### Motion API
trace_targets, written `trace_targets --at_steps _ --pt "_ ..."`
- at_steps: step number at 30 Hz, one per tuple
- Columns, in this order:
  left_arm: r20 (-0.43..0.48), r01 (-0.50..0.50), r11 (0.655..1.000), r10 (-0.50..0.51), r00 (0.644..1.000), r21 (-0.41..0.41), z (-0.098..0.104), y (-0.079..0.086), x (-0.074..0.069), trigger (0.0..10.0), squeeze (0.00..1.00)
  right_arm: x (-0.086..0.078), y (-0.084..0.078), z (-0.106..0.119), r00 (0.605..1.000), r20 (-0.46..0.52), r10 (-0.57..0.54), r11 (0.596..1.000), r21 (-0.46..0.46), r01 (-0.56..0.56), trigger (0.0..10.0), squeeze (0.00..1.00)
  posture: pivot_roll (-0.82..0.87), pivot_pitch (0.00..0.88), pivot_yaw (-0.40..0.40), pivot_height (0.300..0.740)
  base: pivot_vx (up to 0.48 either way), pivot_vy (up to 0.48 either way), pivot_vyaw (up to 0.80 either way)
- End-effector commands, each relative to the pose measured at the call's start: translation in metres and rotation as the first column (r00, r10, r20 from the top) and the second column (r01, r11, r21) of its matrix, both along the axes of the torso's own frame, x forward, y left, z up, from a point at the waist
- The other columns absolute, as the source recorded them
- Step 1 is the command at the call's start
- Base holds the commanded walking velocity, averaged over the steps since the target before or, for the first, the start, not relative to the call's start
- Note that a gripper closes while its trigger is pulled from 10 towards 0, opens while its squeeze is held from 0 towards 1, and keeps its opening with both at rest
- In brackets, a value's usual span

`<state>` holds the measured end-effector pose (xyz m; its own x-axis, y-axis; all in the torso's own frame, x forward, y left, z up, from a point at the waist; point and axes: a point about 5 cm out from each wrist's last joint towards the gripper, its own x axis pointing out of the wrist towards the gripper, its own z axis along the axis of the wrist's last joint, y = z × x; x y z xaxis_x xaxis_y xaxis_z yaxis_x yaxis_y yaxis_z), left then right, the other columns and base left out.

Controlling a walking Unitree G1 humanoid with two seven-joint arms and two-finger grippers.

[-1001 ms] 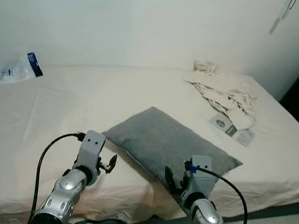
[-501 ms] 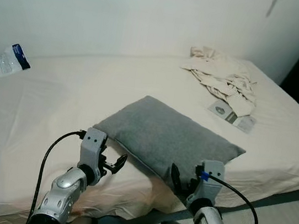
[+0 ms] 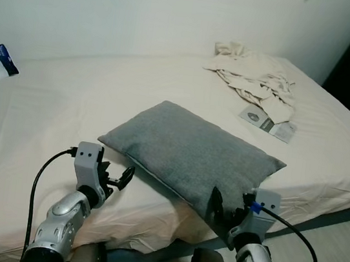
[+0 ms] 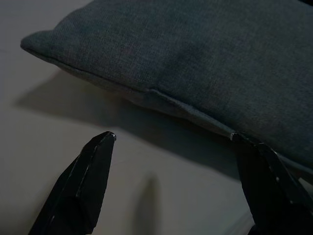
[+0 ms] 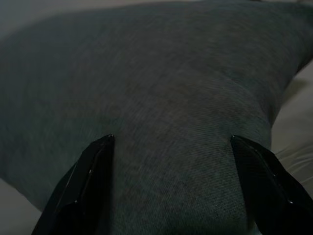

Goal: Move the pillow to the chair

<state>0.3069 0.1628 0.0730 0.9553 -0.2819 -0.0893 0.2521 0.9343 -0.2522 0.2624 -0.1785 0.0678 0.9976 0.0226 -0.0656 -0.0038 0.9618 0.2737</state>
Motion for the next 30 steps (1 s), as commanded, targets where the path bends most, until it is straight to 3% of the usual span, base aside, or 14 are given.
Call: trace_targets --at_steps 1,14,22,30 --pt "-0.012 -0.013 1.0 0.013 1.0 -0.007 -0.003 0.004 -0.004 10.0 0.0 -0.005 -0.002 -0.004 1.0 -0.017 -0.017 0.997 0.074 0.018 10.0 0.0 -0.05 0.118 -0.003 0.551 0.0 0.0 0.0" --pt "-0.012 -0.028 1.0 0.028 1.0 -0.014 -0.001 0.005 -0.003 10.0 0.0 -0.013 -0.011 0.0 0.997 0.008 -0.074 0.977 0.2 0.071 10.0 0.0 -0.05 0.102 -0.003 0.527 0.0 0.0 0.0" --pt "-0.012 -0.063 0.998 0.063 0.998 0.005 -0.002 0.004 -0.002 10.0 0.0 0.003 -0.022 -0.003 0.986 0.005 -0.167 0.904 0.399 0.151 10.0 0.0 -0.03 0.105 0.002 0.527 0.0 0.0 0.0" --pt "-0.003 -0.103 0.995 0.103 0.995 -0.003 0.002 0.008 0.003 10.0 0.0 0.023 -0.017 -0.006 0.993 0.016 -0.118 0.851 0.518 0.093 10.0 0.0 -0.02 0.113 0.012 0.527 0.0 0.0 0.0"
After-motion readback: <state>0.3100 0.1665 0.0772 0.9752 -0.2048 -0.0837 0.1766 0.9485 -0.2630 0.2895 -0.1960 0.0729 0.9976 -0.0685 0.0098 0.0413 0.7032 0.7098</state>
